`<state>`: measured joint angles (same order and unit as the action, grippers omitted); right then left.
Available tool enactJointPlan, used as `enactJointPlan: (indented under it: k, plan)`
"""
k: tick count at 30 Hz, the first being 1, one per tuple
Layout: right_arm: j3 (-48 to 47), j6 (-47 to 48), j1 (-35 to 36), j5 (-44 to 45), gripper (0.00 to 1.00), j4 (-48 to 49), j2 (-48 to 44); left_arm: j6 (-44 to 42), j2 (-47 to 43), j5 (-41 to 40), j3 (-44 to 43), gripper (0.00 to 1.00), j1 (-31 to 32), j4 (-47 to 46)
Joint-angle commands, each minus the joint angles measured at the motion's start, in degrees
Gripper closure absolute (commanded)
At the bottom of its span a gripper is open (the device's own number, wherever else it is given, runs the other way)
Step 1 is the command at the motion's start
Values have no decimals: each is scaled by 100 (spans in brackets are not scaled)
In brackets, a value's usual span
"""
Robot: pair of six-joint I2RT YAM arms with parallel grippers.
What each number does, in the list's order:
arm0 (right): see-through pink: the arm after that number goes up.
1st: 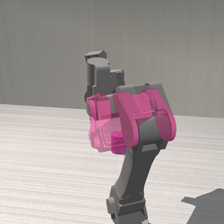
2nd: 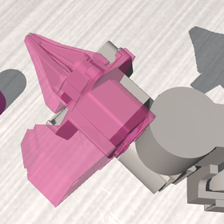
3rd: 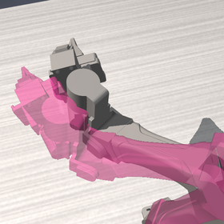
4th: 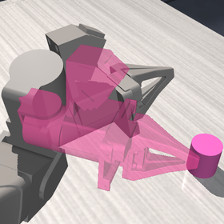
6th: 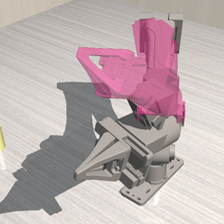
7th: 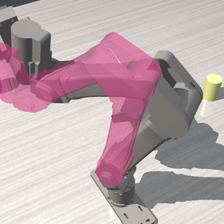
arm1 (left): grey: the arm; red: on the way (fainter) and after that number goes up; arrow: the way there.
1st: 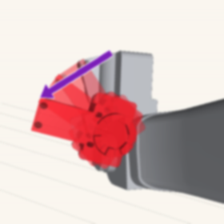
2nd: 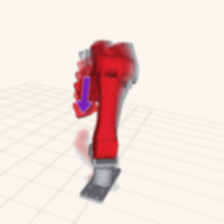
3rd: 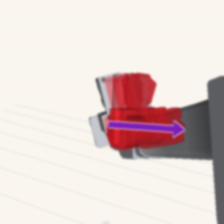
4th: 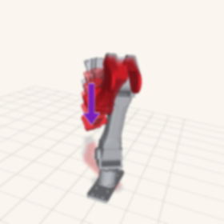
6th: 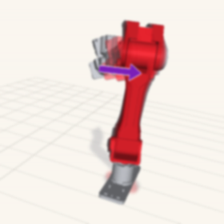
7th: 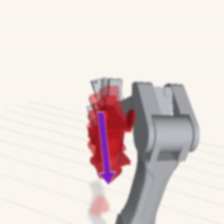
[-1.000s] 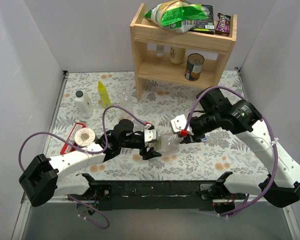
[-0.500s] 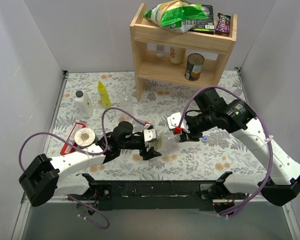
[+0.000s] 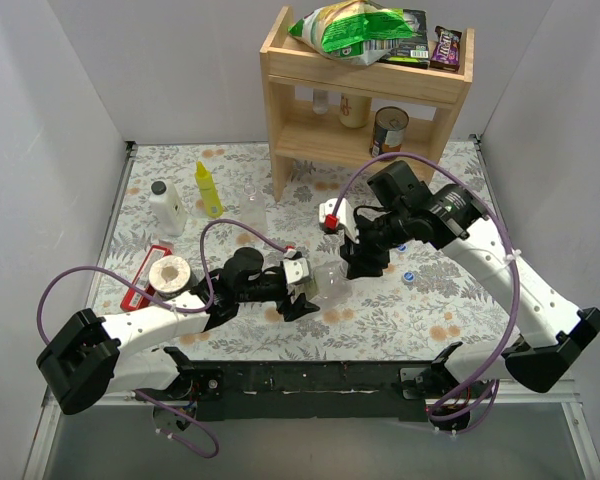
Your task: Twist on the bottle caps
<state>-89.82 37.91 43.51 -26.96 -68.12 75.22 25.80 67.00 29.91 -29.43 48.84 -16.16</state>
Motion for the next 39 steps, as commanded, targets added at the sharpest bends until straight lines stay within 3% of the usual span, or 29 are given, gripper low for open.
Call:
enactJointPlan:
  k: [1, 11, 25, 28, 31, 39]
  plan:
    - [-106, -908, 88, -372, 76, -430, 300, 258, -258, -284, -203, 100, 20, -950]
    - [-352, -1092, 105, 419, 76, -317, 335, 838, -231, -513, -142, 100, 12, -765]
    - [-563, -1304, 132, 649, 74, -360, 450, 918, -135, -504, -151, 100, 12, -783]
    - [-633, -1286, 123, 622, 70, -369, 432, 874, -100, -451, -116, 100, 20, -748]
    - [-738, -1251, 123, 578, 56, -404, 467, 760, -82, -434, -124, 100, 20, -695]
    - [-1151, -1233, 123, 517, 40, -492, 555, 724, -38, -416, -89, 100, 20, -599]
